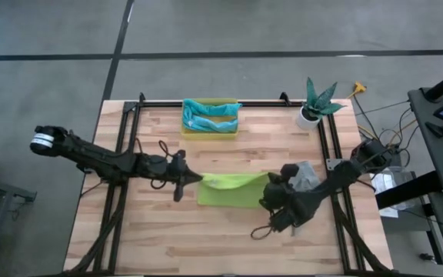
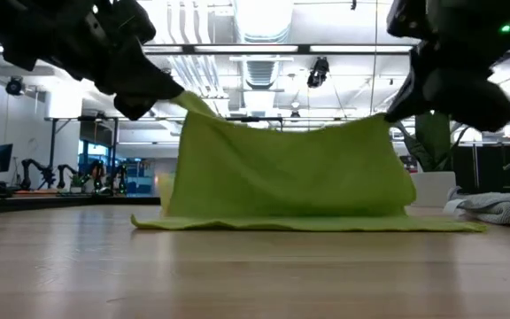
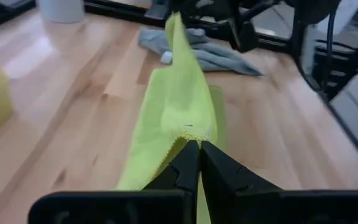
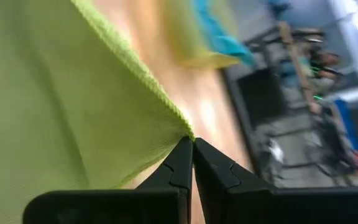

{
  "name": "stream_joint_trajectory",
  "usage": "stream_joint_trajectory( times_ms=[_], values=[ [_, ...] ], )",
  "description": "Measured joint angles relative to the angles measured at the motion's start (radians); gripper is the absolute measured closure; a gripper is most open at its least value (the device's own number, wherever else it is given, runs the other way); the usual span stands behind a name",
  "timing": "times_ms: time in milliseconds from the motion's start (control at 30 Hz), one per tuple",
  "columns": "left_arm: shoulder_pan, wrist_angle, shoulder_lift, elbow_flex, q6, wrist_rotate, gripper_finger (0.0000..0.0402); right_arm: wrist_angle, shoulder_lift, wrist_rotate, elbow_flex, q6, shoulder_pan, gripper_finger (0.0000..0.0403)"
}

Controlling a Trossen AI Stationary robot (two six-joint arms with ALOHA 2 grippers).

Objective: Roll microfiber towels into tight, uniform cylinder then place into a basket
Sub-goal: Roll the green towel

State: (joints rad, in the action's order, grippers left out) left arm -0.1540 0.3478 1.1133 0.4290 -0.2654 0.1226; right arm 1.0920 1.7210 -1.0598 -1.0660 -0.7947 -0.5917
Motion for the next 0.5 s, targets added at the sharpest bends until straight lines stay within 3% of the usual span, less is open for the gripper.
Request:
stream_joint_trajectory(
  times_ms=[100, 233, 433, 500],
  values=[
    [0.0, 0.001, 0.01, -0.009, 0.0, 0.024, 0.0402, 0.088, 0.0, -0.099, 0.0, -0.137, 0.011, 0.0394],
    [0.001, -0.001, 0.019, -0.011, 0.0, 0.055, 0.0402, 0.102, 0.0, -0.176, 0.003, -0.184, 0.018, 0.0394],
    [0.005, -0.082, 0.015, -0.011, 0.021, 0.303, 0.0401, 0.101, 0.0, -0.249, 0.004, -0.196, 0.045, 0.0394],
    [0.006, -0.079, 0.015, -0.011, 0.017, 0.301, 0.0401, 0.098, 0.0, -0.242, 0.004, -0.181, 0.057, 0.0394]
  ],
)
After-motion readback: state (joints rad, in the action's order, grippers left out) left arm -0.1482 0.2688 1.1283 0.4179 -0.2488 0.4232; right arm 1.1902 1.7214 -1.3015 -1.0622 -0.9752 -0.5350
